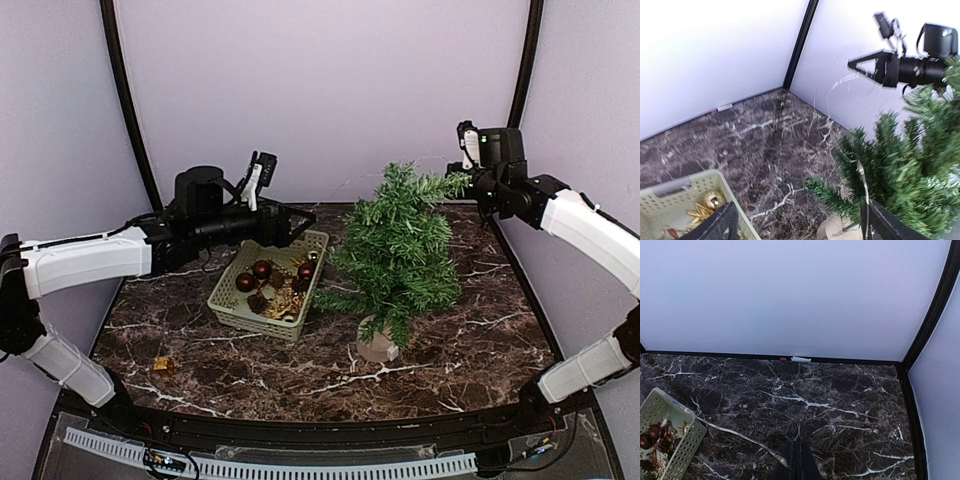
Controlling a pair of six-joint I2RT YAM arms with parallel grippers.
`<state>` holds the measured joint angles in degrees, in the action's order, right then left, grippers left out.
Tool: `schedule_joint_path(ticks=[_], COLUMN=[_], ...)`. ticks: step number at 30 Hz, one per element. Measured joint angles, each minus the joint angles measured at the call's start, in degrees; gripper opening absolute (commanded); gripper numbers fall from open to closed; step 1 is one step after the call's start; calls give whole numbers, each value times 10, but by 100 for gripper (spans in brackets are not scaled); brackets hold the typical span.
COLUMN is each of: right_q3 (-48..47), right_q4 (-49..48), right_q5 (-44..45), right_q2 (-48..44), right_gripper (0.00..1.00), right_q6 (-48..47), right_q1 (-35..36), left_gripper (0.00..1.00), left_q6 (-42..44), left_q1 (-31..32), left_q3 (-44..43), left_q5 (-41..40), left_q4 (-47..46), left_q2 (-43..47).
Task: Decorate the small christmas tree
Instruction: Wrap the side of the string light in the gap of the branches.
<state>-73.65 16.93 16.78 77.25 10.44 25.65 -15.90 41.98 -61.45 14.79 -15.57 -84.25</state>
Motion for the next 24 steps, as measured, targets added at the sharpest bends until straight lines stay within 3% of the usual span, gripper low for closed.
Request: schedule_joint_path(ticks=[4, 11, 18, 24], right_q3=[34, 77, 95, 96], right_q4=[10, 38, 33, 31], right_q5=[2, -3, -44, -52], right_q2=[-20, -73, -89, -75], right_gripper=[0, 0, 0, 0], right_q6=[13, 38, 53, 60], right_q1=[-5, -6, -6, -6], left_gripper=[90, 93, 91, 90], left_q6=[41, 88, 83, 81], left_q1=[8, 68, 67, 66], left_q3=[-16, -115, -116, -96], left_q5=[-11, -28, -86, -27], left_q4=[37, 101, 133, 120], left_q2=[43, 25, 23, 27])
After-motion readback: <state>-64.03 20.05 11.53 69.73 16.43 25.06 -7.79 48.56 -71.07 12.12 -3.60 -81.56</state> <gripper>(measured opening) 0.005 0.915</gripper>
